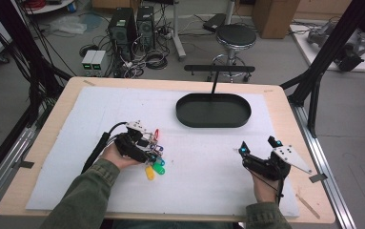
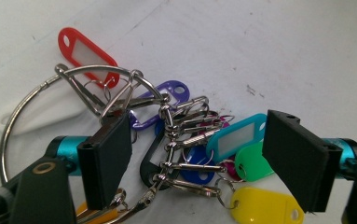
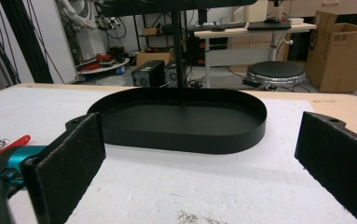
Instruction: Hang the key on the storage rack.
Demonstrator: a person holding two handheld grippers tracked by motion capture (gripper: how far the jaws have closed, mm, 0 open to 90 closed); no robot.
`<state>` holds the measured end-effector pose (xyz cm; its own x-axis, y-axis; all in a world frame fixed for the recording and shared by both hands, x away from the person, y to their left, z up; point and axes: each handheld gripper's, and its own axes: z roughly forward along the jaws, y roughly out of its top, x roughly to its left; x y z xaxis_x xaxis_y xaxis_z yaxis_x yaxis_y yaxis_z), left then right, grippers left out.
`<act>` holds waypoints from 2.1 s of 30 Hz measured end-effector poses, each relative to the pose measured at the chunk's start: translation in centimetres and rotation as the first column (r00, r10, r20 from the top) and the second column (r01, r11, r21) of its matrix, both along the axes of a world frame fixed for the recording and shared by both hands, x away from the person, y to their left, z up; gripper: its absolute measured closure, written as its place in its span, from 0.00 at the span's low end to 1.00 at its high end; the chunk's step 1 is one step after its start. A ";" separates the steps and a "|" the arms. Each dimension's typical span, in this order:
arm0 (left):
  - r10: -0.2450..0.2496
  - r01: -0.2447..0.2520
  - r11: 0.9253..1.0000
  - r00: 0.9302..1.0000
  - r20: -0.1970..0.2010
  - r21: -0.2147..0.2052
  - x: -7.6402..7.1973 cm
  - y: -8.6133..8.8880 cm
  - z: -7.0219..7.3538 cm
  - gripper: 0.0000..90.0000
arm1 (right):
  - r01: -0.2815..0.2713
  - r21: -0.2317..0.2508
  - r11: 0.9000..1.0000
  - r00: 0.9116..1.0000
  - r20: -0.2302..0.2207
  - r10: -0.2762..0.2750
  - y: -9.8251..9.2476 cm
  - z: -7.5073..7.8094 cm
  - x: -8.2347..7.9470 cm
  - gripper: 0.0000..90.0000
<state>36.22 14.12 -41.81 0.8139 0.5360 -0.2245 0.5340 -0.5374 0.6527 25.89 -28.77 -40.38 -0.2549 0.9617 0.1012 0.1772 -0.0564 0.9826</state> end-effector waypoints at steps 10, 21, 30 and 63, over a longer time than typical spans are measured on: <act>-0.034 0.035 0.999 0.999 -0.024 0.030 0.3 -0.4 -0.2 0.45 | -0.004 -0.006 1.000 1.000 0.001 0.004 0.0 0.0 0.1 0.01; -0.025 0.026 0.999 0.999 -0.044 0.037 0.7 -0.7 -0.4 0.60 | -0.003 0.000 1.000 1.000 -0.002 0.003 0.0 0.0 0.0 0.01; 0.000 0.004 0.999 0.997 -0.076 0.042 1.0 -0.5 -0.4 0.69 | -0.002 0.000 1.000 1.000 -0.001 0.002 0.0 0.0 0.0 0.01; -0.067 0.068 0.997 0.997 -0.044 0.025 0.7 -0.2 1.9 0.90 | 0.003 -0.001 1.000 1.000 0.016 -0.003 -0.1 0.1 -0.2 0.01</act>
<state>36.89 13.88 -39.87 0.8383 0.4862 -0.2466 0.5231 -0.5899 0.6151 25.71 -28.85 -40.27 -0.2540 0.9624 0.0963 0.1611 -0.0561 0.9853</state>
